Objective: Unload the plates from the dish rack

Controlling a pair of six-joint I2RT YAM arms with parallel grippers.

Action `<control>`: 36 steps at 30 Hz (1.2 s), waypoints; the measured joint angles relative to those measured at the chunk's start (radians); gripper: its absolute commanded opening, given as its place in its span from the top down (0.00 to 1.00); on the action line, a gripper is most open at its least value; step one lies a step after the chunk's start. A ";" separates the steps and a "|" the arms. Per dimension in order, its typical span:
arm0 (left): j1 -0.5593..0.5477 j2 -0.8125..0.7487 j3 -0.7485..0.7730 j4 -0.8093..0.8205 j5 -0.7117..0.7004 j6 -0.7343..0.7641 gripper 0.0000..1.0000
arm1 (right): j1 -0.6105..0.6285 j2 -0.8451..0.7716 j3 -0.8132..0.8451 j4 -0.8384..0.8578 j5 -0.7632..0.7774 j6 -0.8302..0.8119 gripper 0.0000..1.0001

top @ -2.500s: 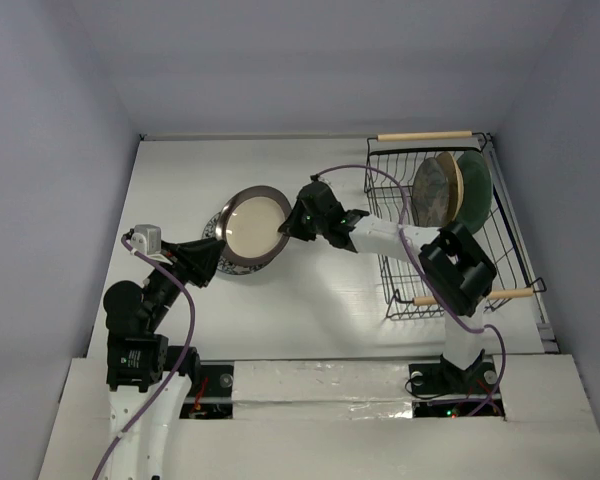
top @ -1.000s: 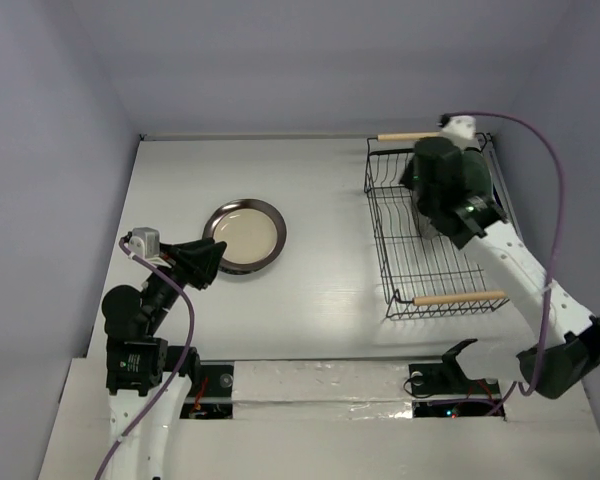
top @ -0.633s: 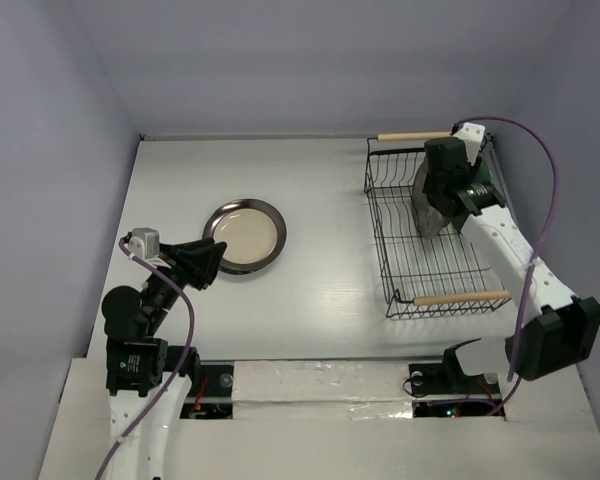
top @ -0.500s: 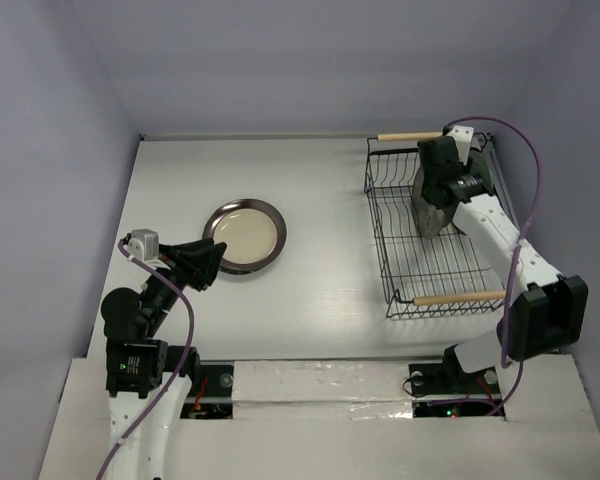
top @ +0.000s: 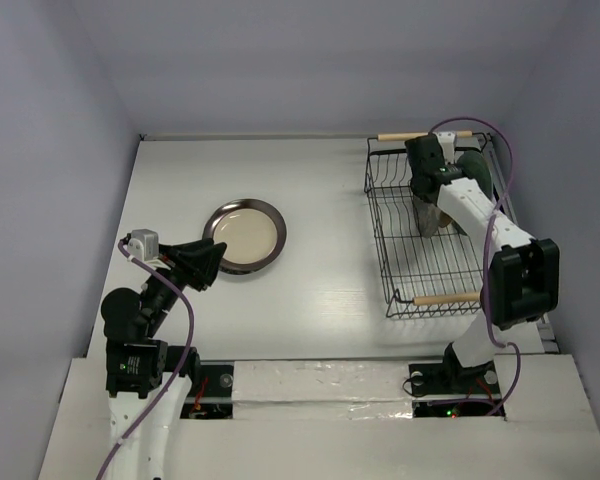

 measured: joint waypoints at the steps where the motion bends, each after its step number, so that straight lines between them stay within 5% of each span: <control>1: 0.000 0.000 0.000 0.000 0.000 0.000 0.63 | 0.005 -0.001 0.002 0.003 -0.002 -0.004 0.82; 9: 0.000 0.000 0.000 0.000 0.002 0.000 0.63 | 0.020 -0.021 0.001 0.012 -0.045 -0.025 1.00; 23: 0.000 0.000 0.000 0.000 0.003 0.000 0.63 | -0.003 -0.219 0.084 -0.040 -0.060 -0.042 1.00; 36: 0.000 0.000 0.000 0.000 0.003 0.000 0.63 | 0.059 -0.498 0.073 0.048 -0.507 0.203 1.00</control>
